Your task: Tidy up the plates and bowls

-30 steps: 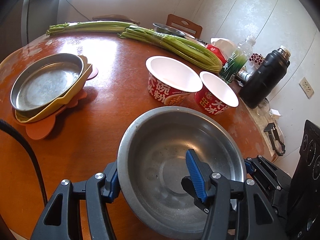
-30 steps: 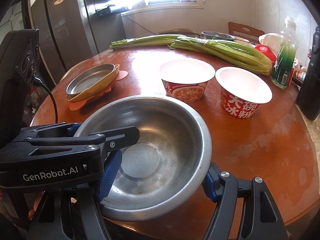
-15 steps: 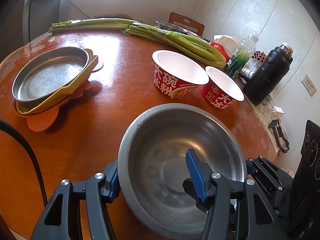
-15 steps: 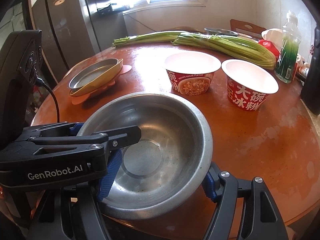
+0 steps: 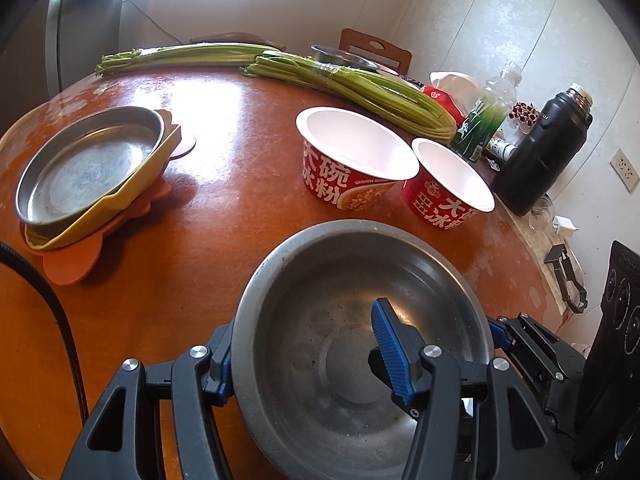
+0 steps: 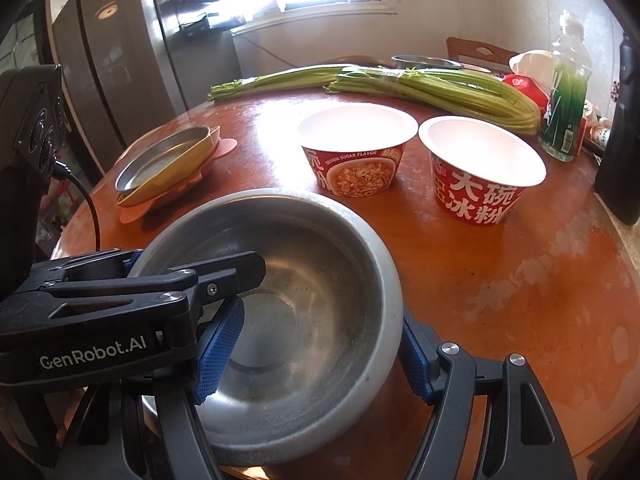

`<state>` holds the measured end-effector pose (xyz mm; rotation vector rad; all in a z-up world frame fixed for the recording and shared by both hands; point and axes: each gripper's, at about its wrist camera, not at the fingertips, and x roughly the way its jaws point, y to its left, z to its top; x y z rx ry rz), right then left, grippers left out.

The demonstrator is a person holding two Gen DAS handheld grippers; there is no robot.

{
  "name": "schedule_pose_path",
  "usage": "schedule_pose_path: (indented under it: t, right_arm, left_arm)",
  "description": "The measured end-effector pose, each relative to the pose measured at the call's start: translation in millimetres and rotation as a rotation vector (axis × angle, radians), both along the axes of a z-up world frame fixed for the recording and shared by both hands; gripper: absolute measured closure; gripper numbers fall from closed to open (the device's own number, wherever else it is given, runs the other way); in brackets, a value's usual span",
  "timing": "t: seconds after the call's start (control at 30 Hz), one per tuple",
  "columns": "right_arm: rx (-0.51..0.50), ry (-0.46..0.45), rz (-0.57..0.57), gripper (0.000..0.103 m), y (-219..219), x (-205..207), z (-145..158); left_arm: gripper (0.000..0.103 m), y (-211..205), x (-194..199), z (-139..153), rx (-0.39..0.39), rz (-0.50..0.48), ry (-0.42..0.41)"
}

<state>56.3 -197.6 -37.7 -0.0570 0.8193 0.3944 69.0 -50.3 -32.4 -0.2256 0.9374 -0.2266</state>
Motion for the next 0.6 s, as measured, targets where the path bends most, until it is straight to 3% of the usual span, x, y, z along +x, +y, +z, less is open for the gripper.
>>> schedule_pose_path:
  t: [0.2, 0.6]
  right_arm:
    - [-0.012, -0.005, -0.016, 0.028, -4, 7, 1]
    - [0.064, -0.022, -0.081, 0.028, -27, 10, 17]
  left_arm:
    - [0.045, 1, 6, 0, -0.013, 0.007, -0.002]
    - [0.045, 11, 1, 13, -0.001, 0.056, -0.049]
